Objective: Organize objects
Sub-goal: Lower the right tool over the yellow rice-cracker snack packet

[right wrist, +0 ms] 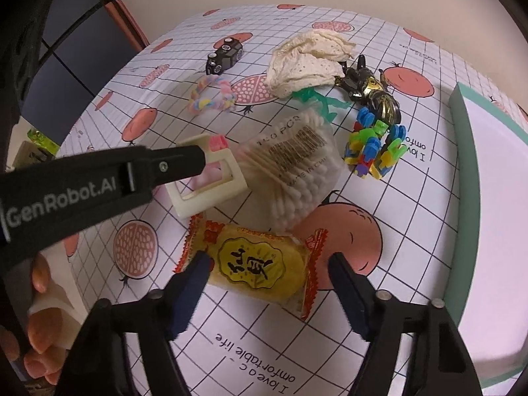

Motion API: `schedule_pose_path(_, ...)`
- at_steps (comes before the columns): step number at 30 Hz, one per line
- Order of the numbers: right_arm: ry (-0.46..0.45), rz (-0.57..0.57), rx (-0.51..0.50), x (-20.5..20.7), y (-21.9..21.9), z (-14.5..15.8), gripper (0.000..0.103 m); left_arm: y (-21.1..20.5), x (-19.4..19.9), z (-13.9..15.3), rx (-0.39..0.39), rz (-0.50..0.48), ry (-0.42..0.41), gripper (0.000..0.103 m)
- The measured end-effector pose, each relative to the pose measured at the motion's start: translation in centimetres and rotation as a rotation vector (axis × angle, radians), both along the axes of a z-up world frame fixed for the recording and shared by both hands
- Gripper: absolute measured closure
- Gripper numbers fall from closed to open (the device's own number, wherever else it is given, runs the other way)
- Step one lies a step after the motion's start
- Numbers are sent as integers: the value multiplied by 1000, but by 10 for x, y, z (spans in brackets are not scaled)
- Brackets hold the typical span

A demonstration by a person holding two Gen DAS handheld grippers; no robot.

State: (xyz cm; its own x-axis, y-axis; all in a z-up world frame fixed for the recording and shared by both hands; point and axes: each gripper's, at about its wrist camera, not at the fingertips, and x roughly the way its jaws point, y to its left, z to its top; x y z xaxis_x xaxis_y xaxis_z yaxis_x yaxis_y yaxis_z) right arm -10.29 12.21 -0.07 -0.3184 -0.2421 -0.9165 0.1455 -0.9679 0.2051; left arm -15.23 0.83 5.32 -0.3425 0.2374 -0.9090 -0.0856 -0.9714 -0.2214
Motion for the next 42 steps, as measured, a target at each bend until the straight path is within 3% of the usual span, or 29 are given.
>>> schedule_pose_path(4, -14, -15, -33, 0, 3, 1, 42, -6, 0, 0, -5, 18, 1, 79)
schedule_pose_path(17, 32, -22, -20, -1, 8, 11, 46, -33, 3, 6, 21, 104, 0, 83)
schedule_pose_path(21, 43, 22, -19, 2, 3, 13, 36, -39, 5, 7, -1, 124, -9, 83)
schedule_pose_path(30, 50, 143, 73, 6, -18, 4, 27, -51, 12, 11, -15, 155, -15, 83)
schedule_pose_path(42, 36, 239, 86, 11, -27, 0, 22, -58, 10, 8, 3, 175, -31, 83)
